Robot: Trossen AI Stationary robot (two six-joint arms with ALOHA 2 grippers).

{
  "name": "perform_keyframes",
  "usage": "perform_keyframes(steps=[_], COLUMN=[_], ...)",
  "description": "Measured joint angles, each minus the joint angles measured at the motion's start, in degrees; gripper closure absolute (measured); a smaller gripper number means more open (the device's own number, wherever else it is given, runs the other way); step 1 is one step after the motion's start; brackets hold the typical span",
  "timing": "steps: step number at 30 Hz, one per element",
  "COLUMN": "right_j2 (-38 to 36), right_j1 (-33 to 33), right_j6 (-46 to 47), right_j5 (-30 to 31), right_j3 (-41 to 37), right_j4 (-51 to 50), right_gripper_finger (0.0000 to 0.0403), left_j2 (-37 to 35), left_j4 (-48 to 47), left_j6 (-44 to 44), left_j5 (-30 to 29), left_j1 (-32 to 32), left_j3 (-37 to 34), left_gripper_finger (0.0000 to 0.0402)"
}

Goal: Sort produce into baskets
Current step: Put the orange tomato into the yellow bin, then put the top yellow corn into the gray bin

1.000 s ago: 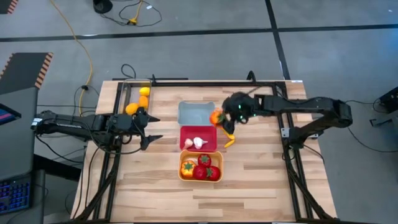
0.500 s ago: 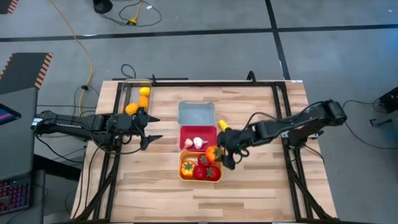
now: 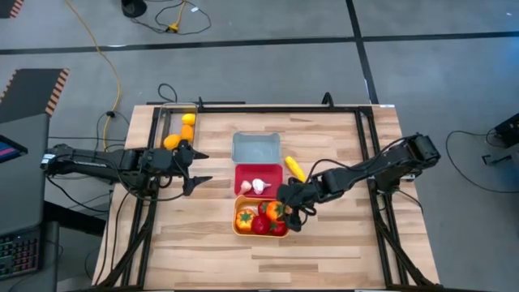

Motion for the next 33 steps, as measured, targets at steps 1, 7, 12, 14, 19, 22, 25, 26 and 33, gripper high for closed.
perform_keyframes(steps=[1, 7, 12, 14, 19, 22, 25, 26, 33], right_j2=[-0.06, -0.08, -0.04, -0.04, -0.04, -0.07, -0.07, -0.07, -1.36], right_j1=[-0.08, -0.33, -0.33, -0.33, -0.63, -1.13, -2.18, -2.62, -4.72], right_j6=[0.0, -0.07, -0.19, -0.2, -0.17, -0.17, -0.17, -0.17, -6.71], right_j5=[-0.02, -0.07, -0.48, -0.59, -1.09, -1.4, -1.99, -1.99, -1.55], right_j3=[0.0, 0.0, 0.0, 0.0, 0.0, 0.0, 0.69, 1.57, 9.4], right_j4=[-0.14, -0.14, -0.18, -0.2, -0.15, -0.13, -1.43, -2.6, -15.55], right_gripper_finger=[0.0068, 0.0068, 0.0056, 0.004, 0.0008, 0.0017, 0.0024, 0.0025, 0.0026], left_j2=[0.0, 0.0, -0.01, 0.0, -0.01, 0.0, -0.01, 0.0, -0.01], left_j4=[0.0, 0.0, 0.0, 0.0, -0.02, -0.02, -0.02, -0.02, -0.02], left_j6=[0.06, 0.22, 0.22, 0.25, 0.25, 0.25, 0.25, 0.25, 0.26], left_j5=[0.0, 0.0, -0.01, 0.0, 0.0, 0.0, 0.0, 0.0, 0.0], left_j1=[-0.01, -0.02, -0.02, -0.02, -0.02, -0.02, -0.01, -0.02, -0.01], left_j3=[0.0, 0.0, 0.0, 0.0, 0.0, 0.0, 0.0, 0.0, 0.0], left_gripper_finger=[0.0036, 0.0036, 0.0036, 0.0036, 0.0036, 0.0036, 0.0036, 0.0036, 0.0036])
